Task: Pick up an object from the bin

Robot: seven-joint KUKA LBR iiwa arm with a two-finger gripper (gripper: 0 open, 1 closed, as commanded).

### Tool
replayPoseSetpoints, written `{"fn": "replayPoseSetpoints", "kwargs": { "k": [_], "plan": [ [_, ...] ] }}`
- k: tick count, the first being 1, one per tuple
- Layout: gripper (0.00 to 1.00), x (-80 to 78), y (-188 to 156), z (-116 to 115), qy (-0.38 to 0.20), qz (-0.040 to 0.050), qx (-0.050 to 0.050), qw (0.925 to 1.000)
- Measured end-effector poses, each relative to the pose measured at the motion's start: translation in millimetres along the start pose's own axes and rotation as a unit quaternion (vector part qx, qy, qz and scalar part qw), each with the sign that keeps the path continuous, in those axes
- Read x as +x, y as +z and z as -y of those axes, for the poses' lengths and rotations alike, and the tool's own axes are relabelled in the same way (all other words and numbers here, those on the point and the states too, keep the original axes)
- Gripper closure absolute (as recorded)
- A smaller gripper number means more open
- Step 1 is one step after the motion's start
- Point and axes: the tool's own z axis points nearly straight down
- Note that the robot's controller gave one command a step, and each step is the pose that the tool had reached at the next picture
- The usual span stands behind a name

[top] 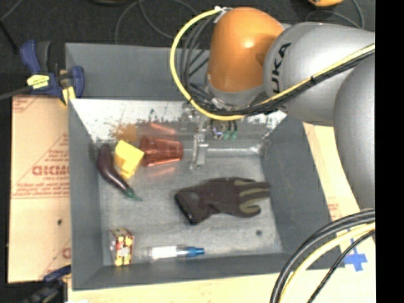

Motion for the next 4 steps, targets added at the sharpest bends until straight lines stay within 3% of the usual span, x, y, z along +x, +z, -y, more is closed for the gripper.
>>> {"fn": "replayPoseSetpoints", "kwargs": {
  "k": [1, 2, 3, 4],
  "plan": [
    [0.0, -1.5, -5.4, 0.1, 0.0, 0.0043, 0.0, 1.0],
    [0.0, 24.8, 35.5, -2.1, -0.032, 0.0057, 0.001, 0.9995],
    [0.0, 46.6, 69.9, 8.3, 0.0, 0.0042, -0.001, 1.0],
    [1.0, 88.0, 117.1, 46.9, -0.082, 0.0077, 0.001, 0.9966]
  ]
}}
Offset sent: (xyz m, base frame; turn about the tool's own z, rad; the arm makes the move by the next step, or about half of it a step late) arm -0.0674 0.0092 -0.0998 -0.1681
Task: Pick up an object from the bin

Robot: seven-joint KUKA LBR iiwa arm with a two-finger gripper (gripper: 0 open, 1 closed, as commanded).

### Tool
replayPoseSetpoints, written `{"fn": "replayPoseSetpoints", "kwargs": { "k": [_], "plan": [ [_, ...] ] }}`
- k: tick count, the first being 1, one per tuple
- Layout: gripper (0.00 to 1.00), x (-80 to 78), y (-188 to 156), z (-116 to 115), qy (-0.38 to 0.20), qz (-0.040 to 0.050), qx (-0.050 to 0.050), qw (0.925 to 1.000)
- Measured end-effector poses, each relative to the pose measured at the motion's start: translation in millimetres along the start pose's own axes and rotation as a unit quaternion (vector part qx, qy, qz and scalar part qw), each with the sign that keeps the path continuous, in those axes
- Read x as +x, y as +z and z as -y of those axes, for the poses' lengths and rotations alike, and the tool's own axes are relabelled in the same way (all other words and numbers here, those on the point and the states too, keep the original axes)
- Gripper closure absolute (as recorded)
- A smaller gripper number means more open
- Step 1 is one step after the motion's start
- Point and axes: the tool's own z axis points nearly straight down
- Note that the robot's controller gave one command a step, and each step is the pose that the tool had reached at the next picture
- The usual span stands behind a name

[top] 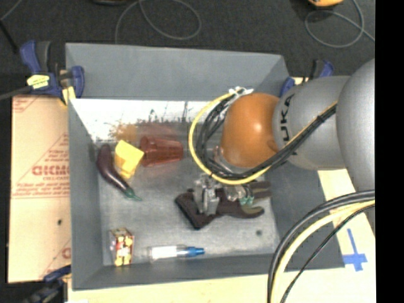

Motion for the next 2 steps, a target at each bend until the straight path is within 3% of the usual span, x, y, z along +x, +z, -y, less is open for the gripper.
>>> {"fn": "replayPoseSetpoints", "kwargs": {
  "k": [2],
  "plan": [
    [1.0, -0.1, 0.0, -0.1, 0.002, 0.0, -0.001, 1.0]
  ]
}}
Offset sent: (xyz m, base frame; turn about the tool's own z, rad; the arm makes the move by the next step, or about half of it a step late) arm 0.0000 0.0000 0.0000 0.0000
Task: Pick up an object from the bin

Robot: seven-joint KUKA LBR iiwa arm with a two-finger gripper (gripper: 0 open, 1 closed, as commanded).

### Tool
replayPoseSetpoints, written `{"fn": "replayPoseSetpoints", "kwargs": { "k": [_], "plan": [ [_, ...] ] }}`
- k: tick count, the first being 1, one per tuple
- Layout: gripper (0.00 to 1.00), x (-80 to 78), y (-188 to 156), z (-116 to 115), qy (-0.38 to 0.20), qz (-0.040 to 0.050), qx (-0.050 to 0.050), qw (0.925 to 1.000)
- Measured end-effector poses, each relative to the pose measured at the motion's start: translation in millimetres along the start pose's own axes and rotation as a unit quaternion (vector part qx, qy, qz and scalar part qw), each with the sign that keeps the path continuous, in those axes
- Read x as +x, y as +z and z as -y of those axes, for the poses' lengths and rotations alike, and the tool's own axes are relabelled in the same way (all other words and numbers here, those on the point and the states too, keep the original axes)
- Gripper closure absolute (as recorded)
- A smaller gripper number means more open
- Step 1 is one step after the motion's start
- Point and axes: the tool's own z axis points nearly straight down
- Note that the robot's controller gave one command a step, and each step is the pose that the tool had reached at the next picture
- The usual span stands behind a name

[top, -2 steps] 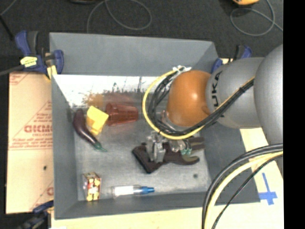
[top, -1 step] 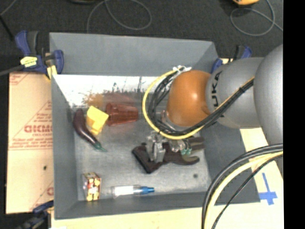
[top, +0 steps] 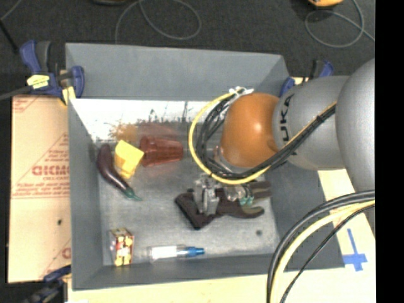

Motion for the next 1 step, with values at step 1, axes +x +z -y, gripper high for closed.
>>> {"fn": "replayPoseSetpoints", "kwargs": {
  "k": [1],
  "plan": [
    [1.0, 0.0, 0.0, 0.0, 0.0, 0.0, 0.0, 1.0]
  ]
}}
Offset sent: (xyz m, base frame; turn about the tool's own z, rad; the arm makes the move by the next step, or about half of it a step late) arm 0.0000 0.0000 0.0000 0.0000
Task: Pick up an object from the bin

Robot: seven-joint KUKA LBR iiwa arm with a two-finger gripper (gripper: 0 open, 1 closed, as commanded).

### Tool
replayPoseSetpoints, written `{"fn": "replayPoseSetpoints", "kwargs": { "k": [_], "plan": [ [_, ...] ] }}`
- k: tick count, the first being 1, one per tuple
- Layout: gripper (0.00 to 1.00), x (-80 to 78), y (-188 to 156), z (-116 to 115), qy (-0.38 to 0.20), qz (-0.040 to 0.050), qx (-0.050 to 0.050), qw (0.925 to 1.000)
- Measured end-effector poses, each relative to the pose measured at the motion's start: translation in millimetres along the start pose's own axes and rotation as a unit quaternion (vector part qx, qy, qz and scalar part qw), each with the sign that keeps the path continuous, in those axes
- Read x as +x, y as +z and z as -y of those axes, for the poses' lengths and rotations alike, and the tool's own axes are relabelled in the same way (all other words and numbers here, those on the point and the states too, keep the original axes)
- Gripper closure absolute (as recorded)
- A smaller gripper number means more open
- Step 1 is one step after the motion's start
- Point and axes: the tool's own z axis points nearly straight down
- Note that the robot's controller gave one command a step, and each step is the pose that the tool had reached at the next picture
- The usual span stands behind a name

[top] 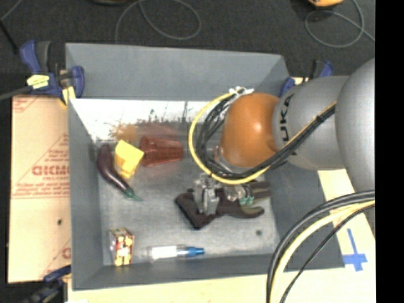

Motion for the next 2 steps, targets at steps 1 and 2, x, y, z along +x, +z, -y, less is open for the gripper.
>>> {"fn": "replayPoseSetpoints", "kwargs": {
  "k": [1, 2],
  "plan": [
    [1.0, 0.0, 0.0, 0.0, 0.0, 0.0, 0.0, 1.0],
    [1.0, 0.0, 0.0, 0.0, 0.001, -0.0001, 0.0, 1.0]
  ]
}}
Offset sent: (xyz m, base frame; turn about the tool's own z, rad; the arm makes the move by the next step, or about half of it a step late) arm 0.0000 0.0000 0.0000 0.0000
